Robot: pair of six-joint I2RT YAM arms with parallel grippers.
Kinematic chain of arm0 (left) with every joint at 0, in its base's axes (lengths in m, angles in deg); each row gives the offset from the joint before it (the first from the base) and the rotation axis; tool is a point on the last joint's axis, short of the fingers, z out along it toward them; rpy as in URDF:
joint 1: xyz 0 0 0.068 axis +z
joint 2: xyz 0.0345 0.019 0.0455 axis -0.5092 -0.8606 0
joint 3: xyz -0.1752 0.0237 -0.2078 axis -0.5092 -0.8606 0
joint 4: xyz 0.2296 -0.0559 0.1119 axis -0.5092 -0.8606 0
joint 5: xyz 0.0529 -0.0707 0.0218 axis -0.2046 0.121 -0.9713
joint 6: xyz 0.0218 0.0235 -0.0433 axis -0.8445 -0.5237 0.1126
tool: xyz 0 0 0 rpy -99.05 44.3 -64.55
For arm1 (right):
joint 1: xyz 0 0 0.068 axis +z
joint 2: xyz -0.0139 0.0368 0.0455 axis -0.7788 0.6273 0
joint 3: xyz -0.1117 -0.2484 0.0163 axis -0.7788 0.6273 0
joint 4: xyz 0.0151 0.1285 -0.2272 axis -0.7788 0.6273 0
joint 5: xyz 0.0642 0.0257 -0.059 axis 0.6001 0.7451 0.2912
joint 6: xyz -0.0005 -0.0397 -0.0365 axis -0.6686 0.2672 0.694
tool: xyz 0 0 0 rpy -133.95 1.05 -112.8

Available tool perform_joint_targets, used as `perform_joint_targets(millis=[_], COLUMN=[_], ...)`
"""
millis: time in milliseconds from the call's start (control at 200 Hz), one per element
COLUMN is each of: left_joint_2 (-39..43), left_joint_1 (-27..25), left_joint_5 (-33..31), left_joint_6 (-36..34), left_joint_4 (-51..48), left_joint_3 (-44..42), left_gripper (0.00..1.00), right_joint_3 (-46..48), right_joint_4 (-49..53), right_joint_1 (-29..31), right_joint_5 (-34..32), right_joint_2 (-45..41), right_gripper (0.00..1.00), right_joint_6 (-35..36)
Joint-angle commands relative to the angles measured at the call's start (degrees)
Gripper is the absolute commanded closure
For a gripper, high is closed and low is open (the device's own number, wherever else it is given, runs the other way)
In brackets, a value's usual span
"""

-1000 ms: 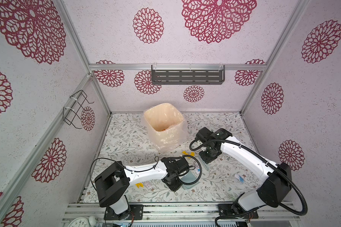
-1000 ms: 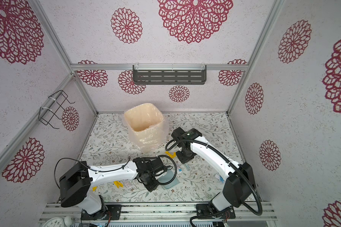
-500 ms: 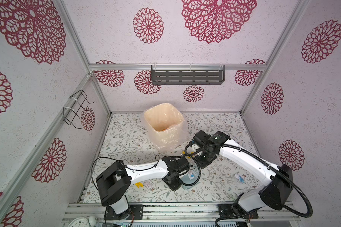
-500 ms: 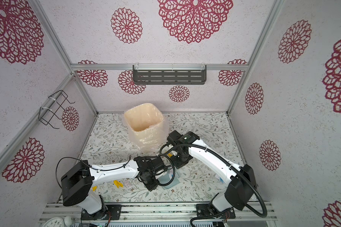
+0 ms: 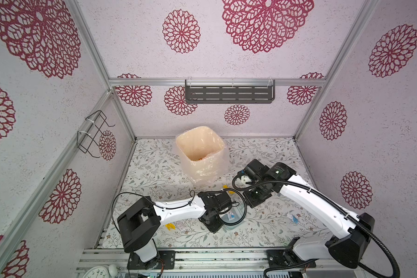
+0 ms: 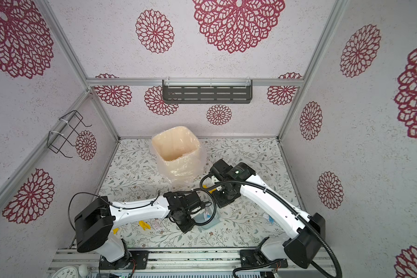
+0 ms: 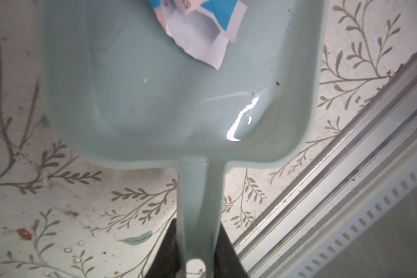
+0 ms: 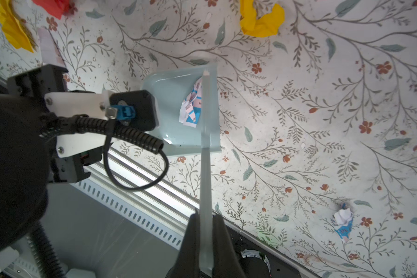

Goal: Sweep away the paper scraps from the table
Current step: 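Sweep the pink-blue printed scrap into the dustpan with the right gripper's brush, then lift the dustpan toward the bin with left gripper while right brush withdraws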

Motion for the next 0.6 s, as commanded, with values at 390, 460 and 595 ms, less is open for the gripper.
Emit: perform_joint_targets(millis=[390, 460, 595], left_joint_2=[12.63, 14.9, 19.02], left_joint_1=[-0.33, -0.69, -1.16], left_joint_5=[-5.77, -6.58, -8.39], left_joint_6=[2.83, 3.4, 4.5], left_joint_4=[2.12, 1.22, -0.61], left_joint_3=[-2.97, -2.8, -1.4], left_gripper=[1.0, 1.0, 1.0], right_joint_3=[4.54, 5.49, 7.26], right_joint_4=[-3.15, -4.28, -5.91], right_joint_1=[-11.4, -12.8, -15.43], right_joint_5=[-0.56, -0.05, 1.79], right_joint_2=[-9.79, -10.86, -12.44], right_gripper=[1.0, 1.0, 1.0], right_joint_6=[-1.3, -1.3, -1.19])
